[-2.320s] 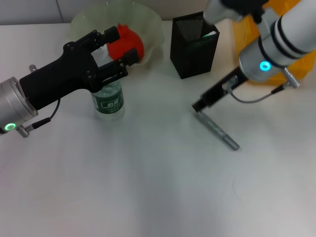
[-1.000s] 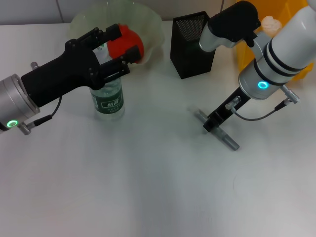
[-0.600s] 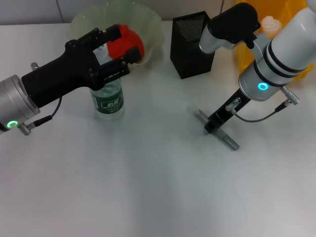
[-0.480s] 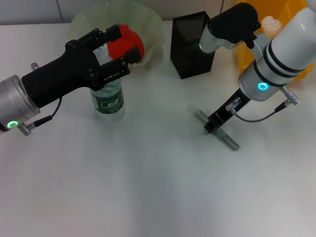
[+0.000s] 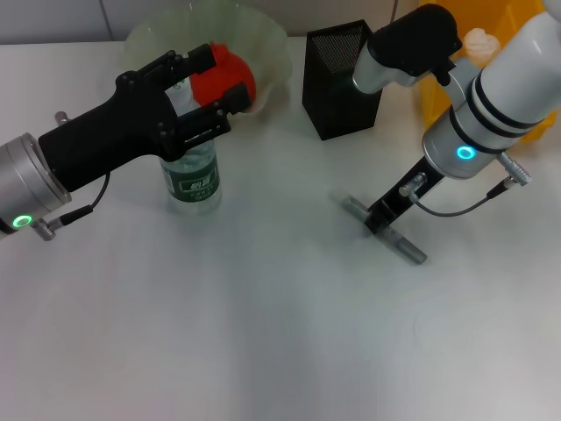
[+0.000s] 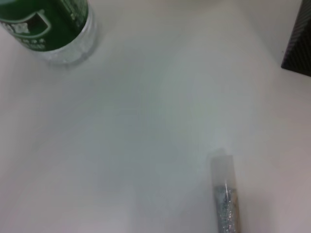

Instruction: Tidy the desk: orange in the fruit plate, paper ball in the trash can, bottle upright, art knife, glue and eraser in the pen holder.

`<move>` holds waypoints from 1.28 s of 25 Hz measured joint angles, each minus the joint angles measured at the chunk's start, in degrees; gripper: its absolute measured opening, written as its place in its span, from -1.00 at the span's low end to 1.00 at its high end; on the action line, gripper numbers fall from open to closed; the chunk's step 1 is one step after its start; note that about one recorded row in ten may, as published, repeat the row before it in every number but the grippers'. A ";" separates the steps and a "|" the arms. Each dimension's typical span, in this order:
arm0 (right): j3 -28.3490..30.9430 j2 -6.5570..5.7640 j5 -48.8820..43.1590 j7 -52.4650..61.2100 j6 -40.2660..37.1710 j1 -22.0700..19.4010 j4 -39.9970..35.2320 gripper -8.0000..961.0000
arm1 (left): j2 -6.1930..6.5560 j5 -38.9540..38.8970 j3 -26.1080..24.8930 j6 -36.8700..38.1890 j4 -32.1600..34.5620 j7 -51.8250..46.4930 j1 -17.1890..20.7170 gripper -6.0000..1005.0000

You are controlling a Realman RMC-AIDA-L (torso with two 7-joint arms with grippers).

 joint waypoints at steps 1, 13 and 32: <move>0.29 0.00 0.22 0.00 0.05 -0.11 -0.31 -0.65 | 0.00 0.00 0.00 0.00 0.00 0.06 0.00 0.54; 1.93 -0.23 7.84 -4.71 5.82 -9.81 -14.72 -0.71 | 0.00 0.00 0.00 0.01 0.35 0.09 0.54 0.54; 8.88 -0.02 68.16 -65.12 25.63 -14.94 -0.41 -0.73 | 0.18 0.00 -0.09 0.61 0.36 -0.10 0.70 0.55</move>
